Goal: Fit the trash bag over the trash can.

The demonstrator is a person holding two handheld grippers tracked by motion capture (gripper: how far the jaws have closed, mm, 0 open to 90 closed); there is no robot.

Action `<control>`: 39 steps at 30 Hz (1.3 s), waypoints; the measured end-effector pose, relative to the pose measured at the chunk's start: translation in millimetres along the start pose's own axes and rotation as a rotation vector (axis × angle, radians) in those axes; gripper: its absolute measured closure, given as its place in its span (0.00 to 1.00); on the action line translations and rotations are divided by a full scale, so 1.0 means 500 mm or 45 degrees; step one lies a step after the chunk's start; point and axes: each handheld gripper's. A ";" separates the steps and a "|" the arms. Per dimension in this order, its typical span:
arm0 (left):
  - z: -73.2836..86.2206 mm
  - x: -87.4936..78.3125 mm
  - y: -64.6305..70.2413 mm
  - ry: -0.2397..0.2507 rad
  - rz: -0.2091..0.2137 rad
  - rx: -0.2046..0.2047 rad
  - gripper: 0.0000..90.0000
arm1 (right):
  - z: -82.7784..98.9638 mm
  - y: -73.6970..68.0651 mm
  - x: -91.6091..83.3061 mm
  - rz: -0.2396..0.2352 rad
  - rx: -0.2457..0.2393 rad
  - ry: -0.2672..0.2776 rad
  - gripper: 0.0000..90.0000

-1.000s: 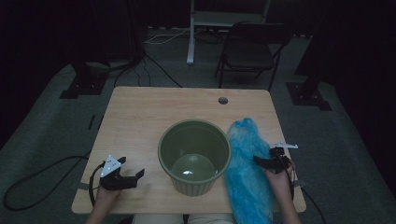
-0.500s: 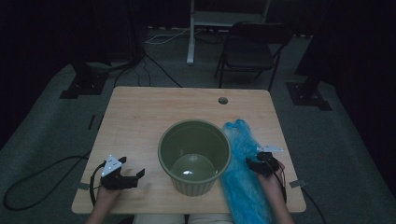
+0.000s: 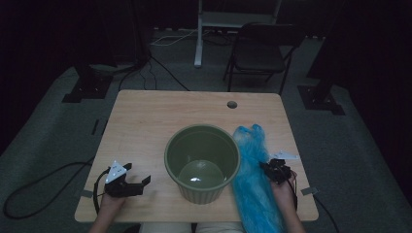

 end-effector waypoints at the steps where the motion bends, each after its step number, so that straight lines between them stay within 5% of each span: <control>1: 0.000 -0.001 -0.001 0.002 0.000 0.000 0.03 | 0.002 0.003 -0.002 -0.015 0.017 0.001 1.00; 7: -0.002 -0.008 -0.009 0.017 0.008 -0.014 0.03 | -0.003 0.025 -0.033 -0.069 0.153 0.060 1.00; 20: 0.000 -0.003 0.001 -0.015 0.005 0.048 0.03 | -0.026 0.031 -0.114 -0.071 0.155 0.242 1.00; 26: -0.005 -0.002 0.006 0.002 0.004 0.029 0.03 | -0.040 0.032 -0.174 -0.102 0.166 0.366 1.00; 28: -0.002 0.002 0.001 -0.005 0.012 0.010 0.03 | -0.063 0.036 -0.225 -0.125 0.171 0.489 1.00; 39: 0.000 0.003 0.003 0.008 0.024 -0.005 0.03 | -0.183 0.021 -0.371 -0.160 0.093 0.835 1.00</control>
Point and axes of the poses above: each handheld gripper's, and its own axes: x roughly forward along the jaws, z roughly out of its underside, y roughly to its right, and after that the axes turned 4 degrees about -x, right-handed
